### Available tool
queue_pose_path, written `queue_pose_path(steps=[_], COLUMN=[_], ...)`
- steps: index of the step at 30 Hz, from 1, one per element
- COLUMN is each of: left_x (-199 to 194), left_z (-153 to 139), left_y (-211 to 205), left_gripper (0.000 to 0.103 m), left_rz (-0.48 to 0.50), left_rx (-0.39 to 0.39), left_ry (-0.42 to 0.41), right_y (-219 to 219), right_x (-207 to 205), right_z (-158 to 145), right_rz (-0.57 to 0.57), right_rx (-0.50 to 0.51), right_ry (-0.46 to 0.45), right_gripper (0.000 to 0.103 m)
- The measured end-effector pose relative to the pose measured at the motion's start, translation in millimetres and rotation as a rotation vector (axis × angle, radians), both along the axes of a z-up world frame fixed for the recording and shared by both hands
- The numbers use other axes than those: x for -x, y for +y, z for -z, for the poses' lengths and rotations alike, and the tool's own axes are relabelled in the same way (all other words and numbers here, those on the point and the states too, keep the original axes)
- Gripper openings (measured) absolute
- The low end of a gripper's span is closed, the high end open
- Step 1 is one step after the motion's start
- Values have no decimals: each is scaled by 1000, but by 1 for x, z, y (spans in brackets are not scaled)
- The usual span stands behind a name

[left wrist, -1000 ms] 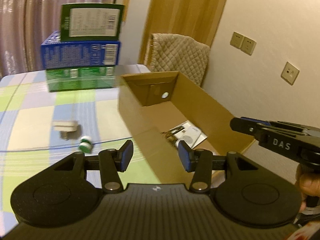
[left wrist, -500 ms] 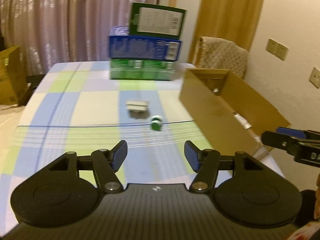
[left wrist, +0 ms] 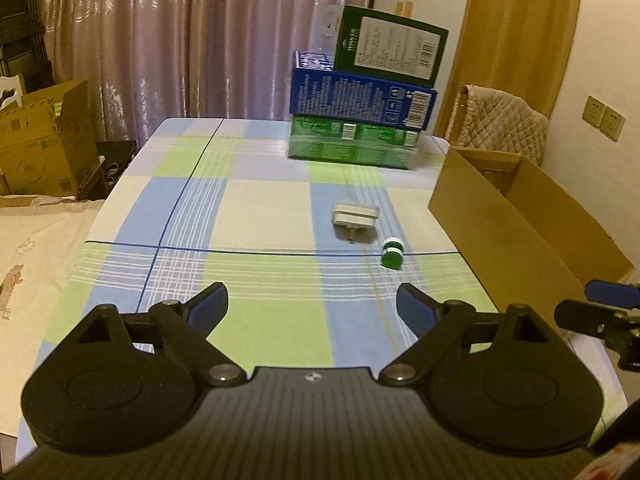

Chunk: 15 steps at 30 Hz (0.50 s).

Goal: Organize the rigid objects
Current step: 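Withdraw both tools from the box toward the plug adapter and green roll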

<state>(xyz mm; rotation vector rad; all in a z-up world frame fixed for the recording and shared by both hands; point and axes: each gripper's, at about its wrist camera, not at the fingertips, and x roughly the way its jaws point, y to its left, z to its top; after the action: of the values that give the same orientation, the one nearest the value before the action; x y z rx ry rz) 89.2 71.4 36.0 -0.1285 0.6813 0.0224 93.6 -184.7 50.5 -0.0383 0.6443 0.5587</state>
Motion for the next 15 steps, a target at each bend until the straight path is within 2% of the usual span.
queue_pose_path(steps=[11, 15], left_x=[-50, -66], left_z=[35, 49], left_y=[17, 16], left_gripper=[91, 91], left_rz=[-4, 23], left_rx=[-9, -63], left_ry=[31, 2], right_y=[31, 40], right_x=[-38, -58], right_z=[30, 46], right_rz=[-31, -24], right_rx=[52, 61], right_ry=[11, 21], right_gripper=[72, 72])
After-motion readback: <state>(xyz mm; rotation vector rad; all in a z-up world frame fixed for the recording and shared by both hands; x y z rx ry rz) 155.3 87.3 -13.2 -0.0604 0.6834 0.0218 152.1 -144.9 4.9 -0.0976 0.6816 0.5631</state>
